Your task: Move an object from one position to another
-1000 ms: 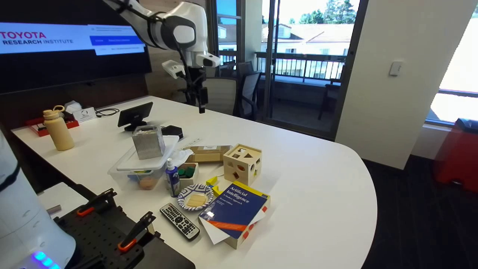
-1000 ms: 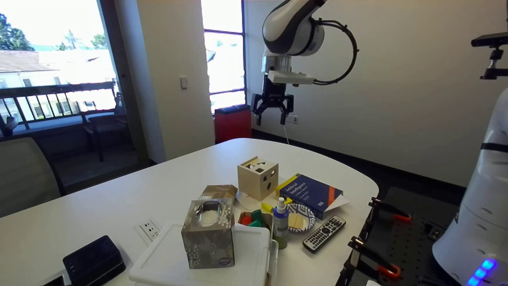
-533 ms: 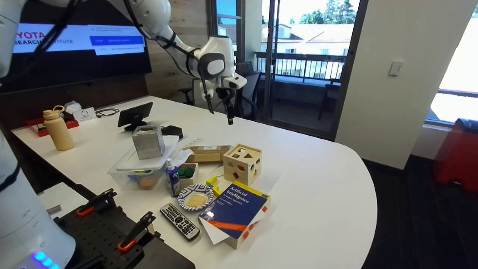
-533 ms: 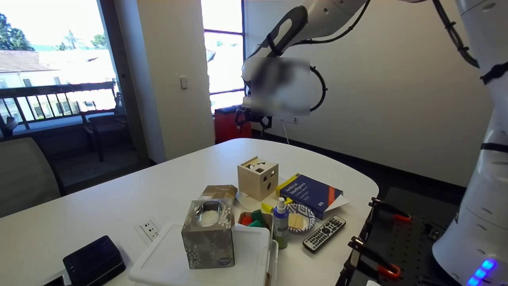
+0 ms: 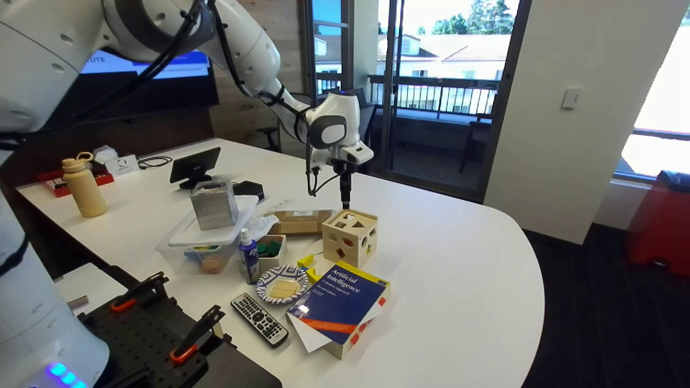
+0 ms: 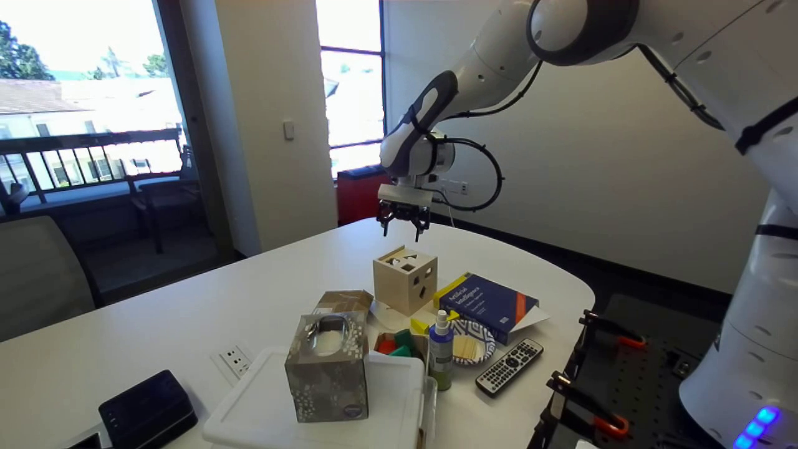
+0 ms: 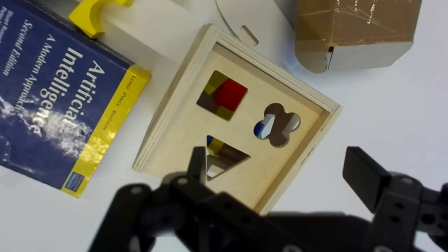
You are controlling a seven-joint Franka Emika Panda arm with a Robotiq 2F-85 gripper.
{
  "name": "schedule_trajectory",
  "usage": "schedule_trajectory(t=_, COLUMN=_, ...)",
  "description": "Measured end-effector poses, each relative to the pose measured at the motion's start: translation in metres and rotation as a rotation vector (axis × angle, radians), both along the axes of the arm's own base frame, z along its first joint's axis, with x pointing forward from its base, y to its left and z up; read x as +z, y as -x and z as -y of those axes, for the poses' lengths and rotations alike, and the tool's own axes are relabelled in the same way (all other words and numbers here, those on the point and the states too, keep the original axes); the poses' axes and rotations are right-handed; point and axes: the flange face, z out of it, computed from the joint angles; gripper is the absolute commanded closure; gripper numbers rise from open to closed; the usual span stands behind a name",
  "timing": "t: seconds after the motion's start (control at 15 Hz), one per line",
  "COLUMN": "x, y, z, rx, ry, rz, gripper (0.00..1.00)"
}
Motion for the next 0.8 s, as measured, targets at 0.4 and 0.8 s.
schedule_trajectory(t=0.4, x=-0.038, y=0.007, z=0.009, rx=-0.069, ry=-0.063, rz=-0.051, gripper=0.0)
schedule_trajectory(t=0.8, x=-0.062, y=0.011, z=0.007, rx=-0.101, ry=-0.109, rz=-0.081, gripper=0.0)
